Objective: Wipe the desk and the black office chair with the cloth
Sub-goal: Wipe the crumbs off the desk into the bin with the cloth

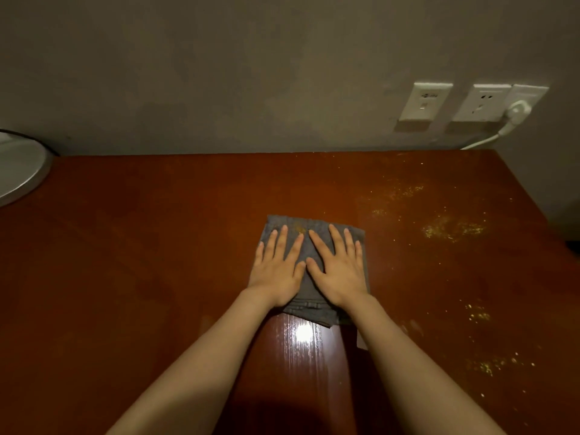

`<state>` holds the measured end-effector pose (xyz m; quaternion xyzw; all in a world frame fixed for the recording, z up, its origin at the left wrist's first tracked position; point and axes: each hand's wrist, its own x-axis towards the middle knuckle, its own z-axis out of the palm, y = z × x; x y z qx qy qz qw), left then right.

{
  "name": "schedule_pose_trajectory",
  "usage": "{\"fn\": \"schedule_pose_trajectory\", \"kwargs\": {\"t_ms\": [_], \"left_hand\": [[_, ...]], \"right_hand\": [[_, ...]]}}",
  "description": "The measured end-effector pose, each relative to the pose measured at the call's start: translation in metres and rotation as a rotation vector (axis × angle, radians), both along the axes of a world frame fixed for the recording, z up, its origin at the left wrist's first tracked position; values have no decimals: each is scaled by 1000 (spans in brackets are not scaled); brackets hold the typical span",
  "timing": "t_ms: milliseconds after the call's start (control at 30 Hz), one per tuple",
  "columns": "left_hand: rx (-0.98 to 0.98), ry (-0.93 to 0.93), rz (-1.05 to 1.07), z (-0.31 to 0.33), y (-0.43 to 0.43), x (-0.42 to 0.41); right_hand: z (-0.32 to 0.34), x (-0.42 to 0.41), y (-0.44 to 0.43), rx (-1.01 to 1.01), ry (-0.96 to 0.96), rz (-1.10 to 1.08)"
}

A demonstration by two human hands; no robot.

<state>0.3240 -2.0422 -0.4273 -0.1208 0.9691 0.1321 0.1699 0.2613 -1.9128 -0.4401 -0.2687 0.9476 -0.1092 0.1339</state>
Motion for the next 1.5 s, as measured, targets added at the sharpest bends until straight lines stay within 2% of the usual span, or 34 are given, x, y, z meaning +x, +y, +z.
{"fn": "schedule_pose_trajectory", "kwargs": {"t_ms": [200, 567, 1500], "left_hand": [[13, -25, -12, 0, 4, 7], [20, -46, -28, 1, 30, 69], [38, -97, 37, 4, 139, 229]], "right_hand": [[3, 9, 3, -4, -27, -9], [5, 72, 29, 31, -65, -7], [19, 211, 139, 125, -191, 187]]}}
